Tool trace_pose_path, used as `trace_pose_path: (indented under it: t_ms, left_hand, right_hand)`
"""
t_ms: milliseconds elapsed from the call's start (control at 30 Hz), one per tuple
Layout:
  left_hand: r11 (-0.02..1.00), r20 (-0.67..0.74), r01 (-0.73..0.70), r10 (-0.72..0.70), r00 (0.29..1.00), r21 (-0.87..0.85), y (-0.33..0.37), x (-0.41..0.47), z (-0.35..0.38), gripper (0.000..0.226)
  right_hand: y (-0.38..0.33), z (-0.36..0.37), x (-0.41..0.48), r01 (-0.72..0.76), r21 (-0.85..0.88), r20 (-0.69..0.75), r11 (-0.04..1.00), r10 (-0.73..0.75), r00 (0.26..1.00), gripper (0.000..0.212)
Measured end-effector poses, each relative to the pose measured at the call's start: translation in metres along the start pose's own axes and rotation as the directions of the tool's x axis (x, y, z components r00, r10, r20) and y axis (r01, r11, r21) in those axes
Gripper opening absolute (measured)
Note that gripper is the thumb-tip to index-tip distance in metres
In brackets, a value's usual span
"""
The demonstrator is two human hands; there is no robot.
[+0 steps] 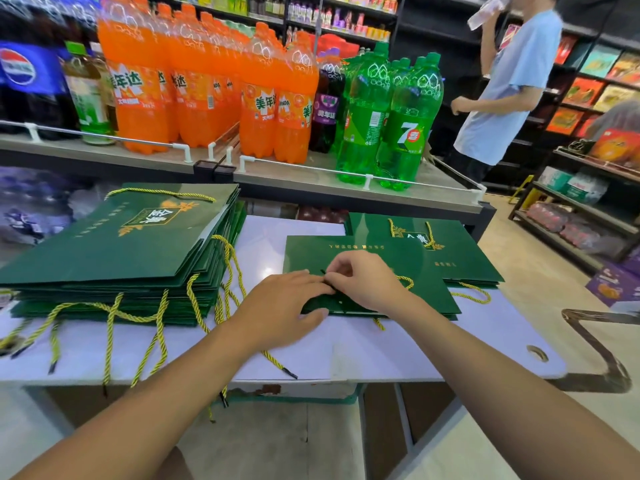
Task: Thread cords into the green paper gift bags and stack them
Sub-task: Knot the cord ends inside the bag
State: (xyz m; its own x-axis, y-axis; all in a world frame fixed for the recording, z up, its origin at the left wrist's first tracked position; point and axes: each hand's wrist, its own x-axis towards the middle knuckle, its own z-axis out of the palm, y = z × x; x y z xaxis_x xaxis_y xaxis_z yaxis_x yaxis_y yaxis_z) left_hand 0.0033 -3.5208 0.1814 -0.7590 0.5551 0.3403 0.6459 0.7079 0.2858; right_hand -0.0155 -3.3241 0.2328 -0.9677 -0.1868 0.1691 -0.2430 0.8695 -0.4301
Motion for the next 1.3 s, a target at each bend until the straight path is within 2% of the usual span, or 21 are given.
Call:
trace_pose_path:
  t_ms: [133,333,467,767,967,1067,1233,1300]
  left_hand:
    - [0.999,-0.074,0.040,-0.040,0.996,-0.001,0.000,0.000,-0.002,0.039]
    - [0.996,-0.120,0.065,-0.073,0.990,-0.068,-0.001,0.001,-0.001,0.035]
    - [0.995,-0.114,0.074,-0.081,0.990,-0.065,0.000,0.001,-0.002,0.031]
    - [0.991,-0.088,0.128,-0.131,0.987,-0.037,0.002,0.000,-0.004,0.033]
    - [0.978,-0.074,0.206,-0.208,0.975,-0.032,0.008,0.000,-0.010,0.029]
    - [0.968,-0.079,0.251,-0.252,0.965,-0.026,0.009,0.000,-0.012,0.030]
    - [0.965,-0.107,0.262,-0.259,0.960,0.011,0.007,-0.001,-0.011,0.038]
    - [0.965,-0.107,0.261,-0.256,0.961,0.036,0.007,0.000,-0.010,0.042]
  right_hand:
    - [0.009,-0.018,-0.004,0.021,0.157,0.025,0.987,-0.025,0.999,0.006]
    - [0.017,-0.035,-0.010,0.166,0.019,0.162,0.986,-0.167,0.973,0.015]
    - [0.014,-0.034,-0.011,0.212,0.004,0.201,0.977,-0.208,0.957,0.015]
    - [0.007,-0.034,-0.006,0.164,0.027,0.239,0.986,-0.165,0.957,0.015]
    - [0.004,-0.038,-0.006,0.141,0.034,0.218,0.989,-0.145,0.965,0.003]
    - [0.001,-0.045,-0.008,0.147,0.014,0.239,0.989,-0.146,0.960,0.012]
    - [0.004,-0.045,-0.015,0.341,-0.073,0.250,0.937,-0.314,0.916,0.016]
    - [0.005,-0.044,-0.017,0.363,-0.144,0.254,0.921,-0.320,0.913,0.021]
